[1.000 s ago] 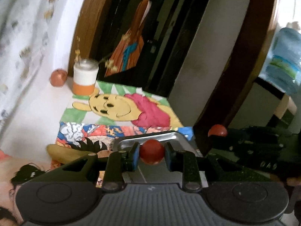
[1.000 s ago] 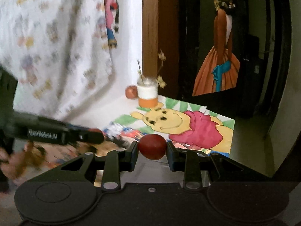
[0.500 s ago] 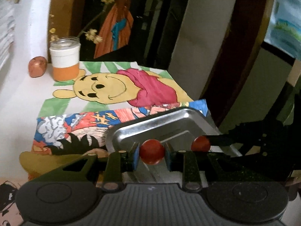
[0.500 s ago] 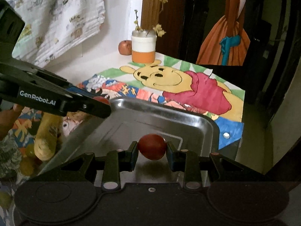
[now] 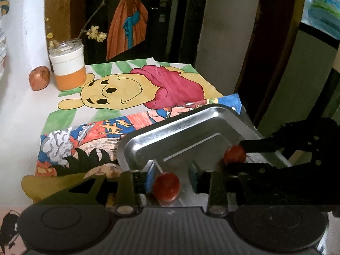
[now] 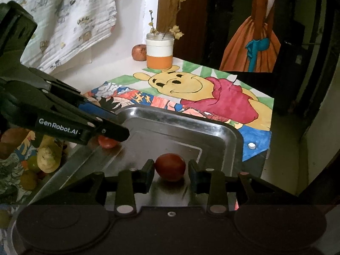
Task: Organize fruits
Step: 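Carry the tomatoes over the metal tray and open both grippers to drop them, then lift both grippers away from the tray back toward the fruit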
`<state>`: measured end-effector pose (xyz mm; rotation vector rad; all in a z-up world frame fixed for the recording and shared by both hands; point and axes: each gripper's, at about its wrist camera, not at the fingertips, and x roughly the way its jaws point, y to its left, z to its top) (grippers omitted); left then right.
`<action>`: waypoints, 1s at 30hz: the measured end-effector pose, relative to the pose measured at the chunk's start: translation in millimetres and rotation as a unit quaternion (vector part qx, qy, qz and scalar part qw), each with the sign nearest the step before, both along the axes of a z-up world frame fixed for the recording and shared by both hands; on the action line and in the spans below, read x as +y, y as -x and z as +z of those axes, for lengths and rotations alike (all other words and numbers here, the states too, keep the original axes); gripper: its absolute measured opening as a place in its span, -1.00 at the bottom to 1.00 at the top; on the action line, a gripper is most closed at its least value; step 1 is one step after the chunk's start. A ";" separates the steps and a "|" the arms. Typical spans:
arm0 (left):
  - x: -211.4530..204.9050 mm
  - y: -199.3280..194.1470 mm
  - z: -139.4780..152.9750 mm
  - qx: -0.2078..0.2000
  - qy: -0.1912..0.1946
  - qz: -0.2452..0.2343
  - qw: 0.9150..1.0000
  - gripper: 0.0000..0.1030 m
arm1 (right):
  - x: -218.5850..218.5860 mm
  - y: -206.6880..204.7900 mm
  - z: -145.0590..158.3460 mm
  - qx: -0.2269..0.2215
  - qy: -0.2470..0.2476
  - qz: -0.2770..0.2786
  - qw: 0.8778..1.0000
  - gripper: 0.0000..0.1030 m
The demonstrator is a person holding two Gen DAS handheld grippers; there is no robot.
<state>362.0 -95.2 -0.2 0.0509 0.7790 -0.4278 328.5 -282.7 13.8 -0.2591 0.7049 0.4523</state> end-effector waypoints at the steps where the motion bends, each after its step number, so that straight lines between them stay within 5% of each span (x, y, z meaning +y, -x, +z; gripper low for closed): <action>1: 1.4 1.7 1.9 0.000 0.005 0.004 1.000 0.08 | -1.4 2.4 2.1 -0.002 -0.003 -0.002 1.000 -0.25; 12: 24.2 67.8 52.7 -0.070 0.052 0.059 0.994 0.99 | -13.7 65.9 47.2 -0.052 -0.043 -0.029 0.997 0.58; 21: 43.5 148.7 83.2 -0.109 0.065 0.102 0.987 1.00 | -7.9 143.0 80.9 -0.083 -0.079 -0.037 0.993 0.97; 30: 58.2 243.1 87.0 -0.130 0.052 0.125 0.982 1.00 | 8.9 219.5 95.7 -0.088 -0.075 -0.028 0.993 0.99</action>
